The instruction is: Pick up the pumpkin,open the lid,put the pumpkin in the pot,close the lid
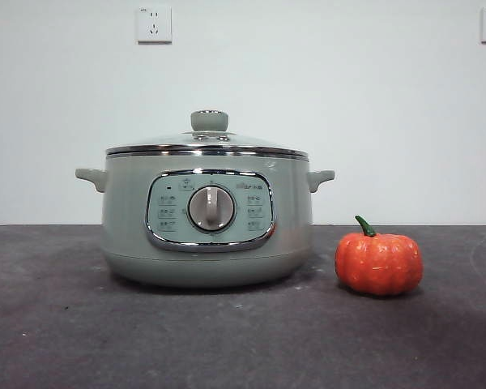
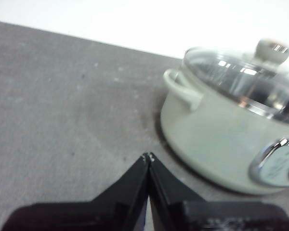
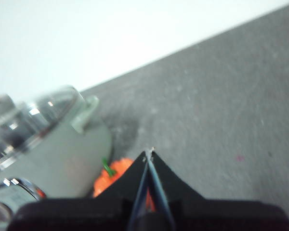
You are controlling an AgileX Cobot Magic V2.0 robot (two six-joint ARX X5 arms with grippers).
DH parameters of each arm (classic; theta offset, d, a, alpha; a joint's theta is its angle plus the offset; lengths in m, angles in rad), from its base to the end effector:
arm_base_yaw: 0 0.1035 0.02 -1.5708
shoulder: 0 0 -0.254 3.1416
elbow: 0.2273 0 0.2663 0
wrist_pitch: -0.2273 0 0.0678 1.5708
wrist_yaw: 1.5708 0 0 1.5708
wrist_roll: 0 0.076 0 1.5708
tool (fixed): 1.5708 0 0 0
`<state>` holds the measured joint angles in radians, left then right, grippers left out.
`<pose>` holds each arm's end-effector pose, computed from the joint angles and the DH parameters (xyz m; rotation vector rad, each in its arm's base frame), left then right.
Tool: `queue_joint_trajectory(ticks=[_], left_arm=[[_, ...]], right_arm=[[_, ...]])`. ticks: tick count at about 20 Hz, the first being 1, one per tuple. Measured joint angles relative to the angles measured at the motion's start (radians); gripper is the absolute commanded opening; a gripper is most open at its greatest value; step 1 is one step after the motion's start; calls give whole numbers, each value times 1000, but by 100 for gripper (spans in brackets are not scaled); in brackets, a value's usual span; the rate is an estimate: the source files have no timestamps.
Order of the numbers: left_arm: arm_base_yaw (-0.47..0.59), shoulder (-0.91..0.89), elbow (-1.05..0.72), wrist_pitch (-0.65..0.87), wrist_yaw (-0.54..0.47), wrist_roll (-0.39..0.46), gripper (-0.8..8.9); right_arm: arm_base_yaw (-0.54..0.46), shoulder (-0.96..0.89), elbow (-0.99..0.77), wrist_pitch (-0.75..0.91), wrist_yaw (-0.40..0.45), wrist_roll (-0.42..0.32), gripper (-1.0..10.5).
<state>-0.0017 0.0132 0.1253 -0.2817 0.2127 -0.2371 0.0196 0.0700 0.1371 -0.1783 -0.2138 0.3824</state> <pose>0.1572 -0.0163 0.1715 -0.2535 0.1936 -0.1929 0.1623 0.0193 0.1828 0.3911 0.1542 0.2092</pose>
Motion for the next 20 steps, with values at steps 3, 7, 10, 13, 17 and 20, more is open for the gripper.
queue_joint_trajectory(ticks=[3, 7, 10, 13, 17, 20], left_arm=[[0, 19, 61, -39, 8, 0, -8], [0, 72, 147, -72, 55, -1, -8], [0, 135, 230, -114, 101, 0, -8], [0, 216, 320, -174, 159, 17, -8], [0, 329, 447, -269, 253, 77, -8], [0, 404, 538, -336, 336, 130, -8]], right_arm=[[0, 51, 65, -2, -35, 1, -12], [0, 143, 175, -71, -81, -3, -12], [0, 229, 276, -164, -139, -39, -12], [0, 314, 390, -277, -193, -98, -12], [0, 428, 558, -446, -265, -203, -12], [5, 512, 681, -578, -284, -291, -12]])
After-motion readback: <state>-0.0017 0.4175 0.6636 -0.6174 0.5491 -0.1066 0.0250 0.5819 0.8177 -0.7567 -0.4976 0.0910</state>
